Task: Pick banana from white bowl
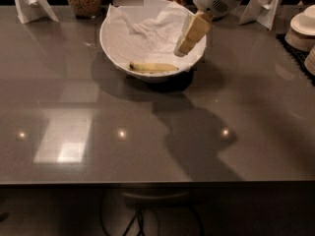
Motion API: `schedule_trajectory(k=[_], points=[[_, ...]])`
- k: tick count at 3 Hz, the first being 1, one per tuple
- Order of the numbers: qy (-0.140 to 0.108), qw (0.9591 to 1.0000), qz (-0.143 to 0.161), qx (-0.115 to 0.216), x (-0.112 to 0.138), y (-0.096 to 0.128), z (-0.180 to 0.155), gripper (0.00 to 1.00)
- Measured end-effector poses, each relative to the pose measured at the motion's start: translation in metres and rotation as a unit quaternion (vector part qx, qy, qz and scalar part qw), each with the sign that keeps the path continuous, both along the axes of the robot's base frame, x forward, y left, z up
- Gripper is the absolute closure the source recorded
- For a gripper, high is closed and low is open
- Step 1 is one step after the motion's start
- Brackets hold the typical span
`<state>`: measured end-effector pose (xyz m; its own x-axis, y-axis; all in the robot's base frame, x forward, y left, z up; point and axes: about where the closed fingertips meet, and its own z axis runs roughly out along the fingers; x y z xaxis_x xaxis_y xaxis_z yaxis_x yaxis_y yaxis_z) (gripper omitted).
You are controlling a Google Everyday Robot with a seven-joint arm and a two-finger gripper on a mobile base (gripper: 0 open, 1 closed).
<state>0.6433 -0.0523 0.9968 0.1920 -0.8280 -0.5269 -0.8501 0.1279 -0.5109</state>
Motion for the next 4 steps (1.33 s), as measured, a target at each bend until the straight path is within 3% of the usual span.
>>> schedule_trajectory(k=[2,3,4], points=[[0.014,0.9995,0.026,0.010,0.012,0.024,-0.027,0.34],[0.039,0.9982,0.042,0.016,0.015,0.037,-0.049,0.39],[0.064,0.9963,0.054,0.019,0.016,0.047,-0.071,0.37]])
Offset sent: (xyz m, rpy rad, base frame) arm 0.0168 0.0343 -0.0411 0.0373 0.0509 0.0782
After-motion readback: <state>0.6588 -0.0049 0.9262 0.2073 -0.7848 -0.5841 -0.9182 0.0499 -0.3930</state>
